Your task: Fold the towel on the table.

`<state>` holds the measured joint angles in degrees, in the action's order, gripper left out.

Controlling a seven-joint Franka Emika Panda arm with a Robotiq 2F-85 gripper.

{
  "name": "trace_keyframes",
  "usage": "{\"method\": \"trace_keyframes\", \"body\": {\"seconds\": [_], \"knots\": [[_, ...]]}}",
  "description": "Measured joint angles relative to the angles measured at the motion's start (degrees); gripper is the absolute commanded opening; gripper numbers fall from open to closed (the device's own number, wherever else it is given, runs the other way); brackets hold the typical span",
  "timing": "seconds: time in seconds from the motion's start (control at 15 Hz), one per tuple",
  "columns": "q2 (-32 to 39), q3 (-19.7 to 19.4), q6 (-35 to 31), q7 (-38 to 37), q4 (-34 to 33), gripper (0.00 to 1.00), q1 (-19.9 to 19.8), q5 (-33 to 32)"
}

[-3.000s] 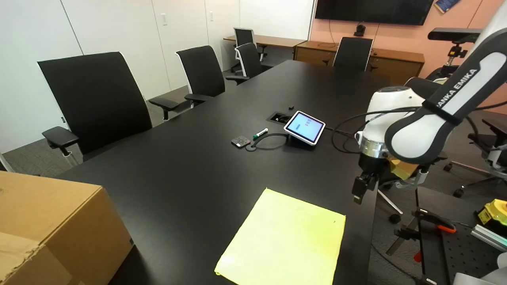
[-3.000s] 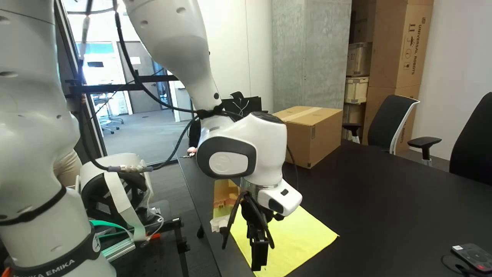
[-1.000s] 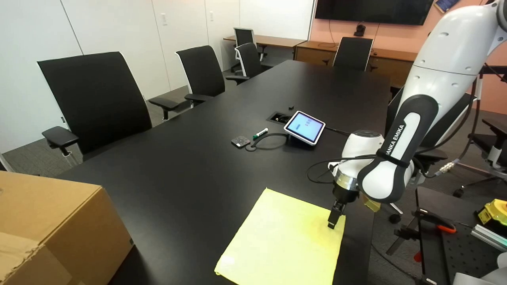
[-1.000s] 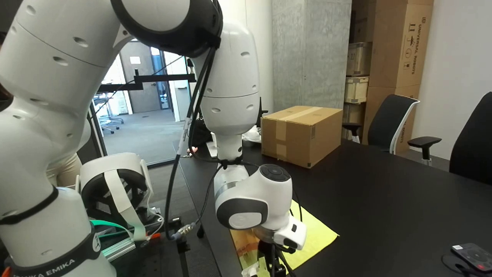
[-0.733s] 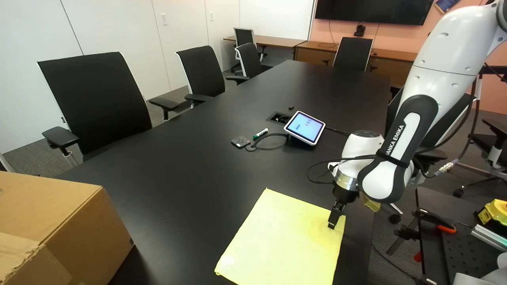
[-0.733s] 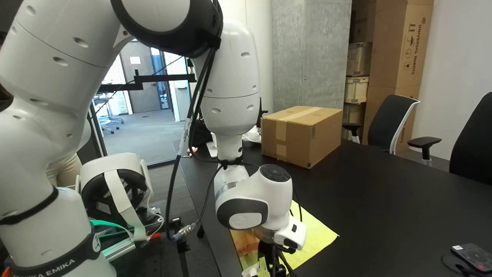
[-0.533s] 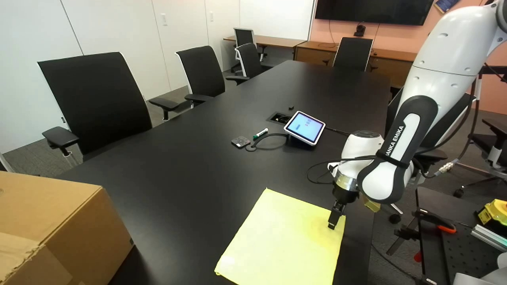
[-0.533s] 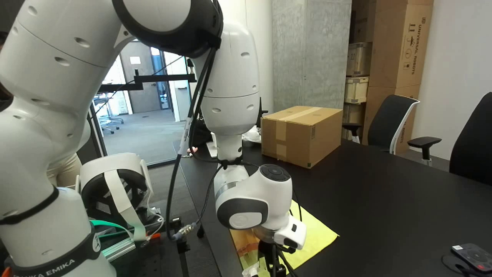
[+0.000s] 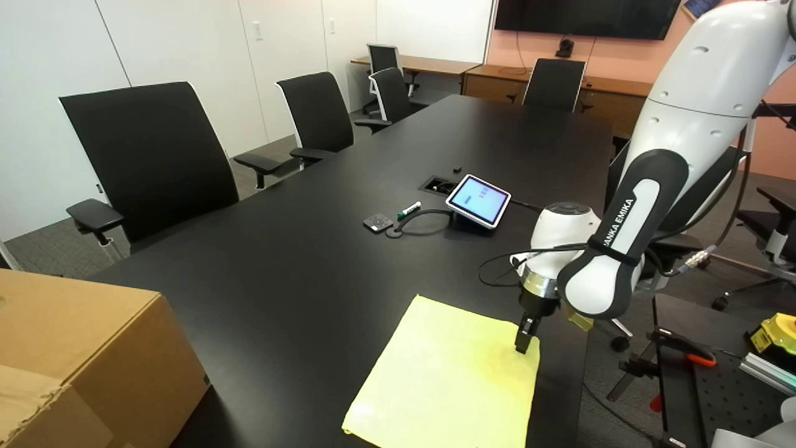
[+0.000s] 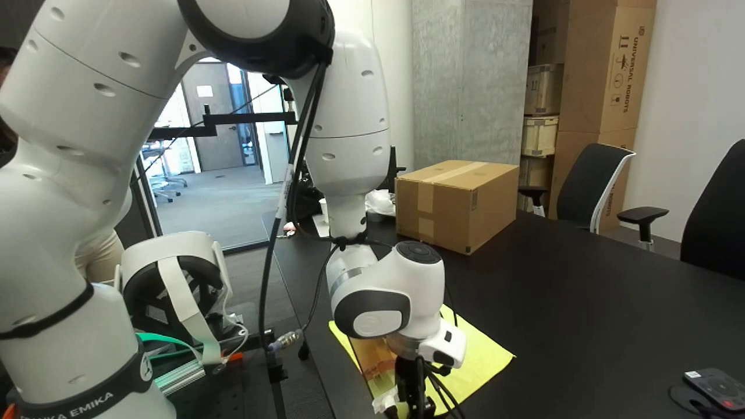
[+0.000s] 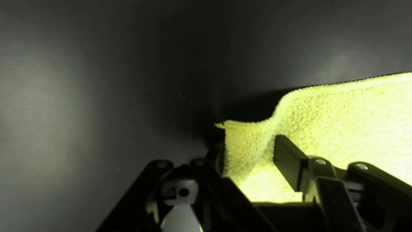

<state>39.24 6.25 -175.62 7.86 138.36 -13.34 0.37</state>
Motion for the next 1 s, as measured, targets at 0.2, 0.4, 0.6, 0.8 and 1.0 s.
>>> {"method": "trace_keyframes", "body": {"seconds": [0.2,0.4,0.6,0.8,1.0], "knots": [[-1.4,-1.9,1.7,-1.1,0.0,0.12,2.5,0.0],[-2.8,-3.3,3.9,-2.1,0.0,0.14,4.4,0.0],[-3.9,-3.7,6.6,-3.0,-0.6,0.12,5.1,0.1],[-4.2,-3.4,8.6,-3.5,-1.8,0.12,5.1,0.8],[-4.3,-2.1,9.9,-3.9,-3.6,0.12,4.9,2.9]]}}
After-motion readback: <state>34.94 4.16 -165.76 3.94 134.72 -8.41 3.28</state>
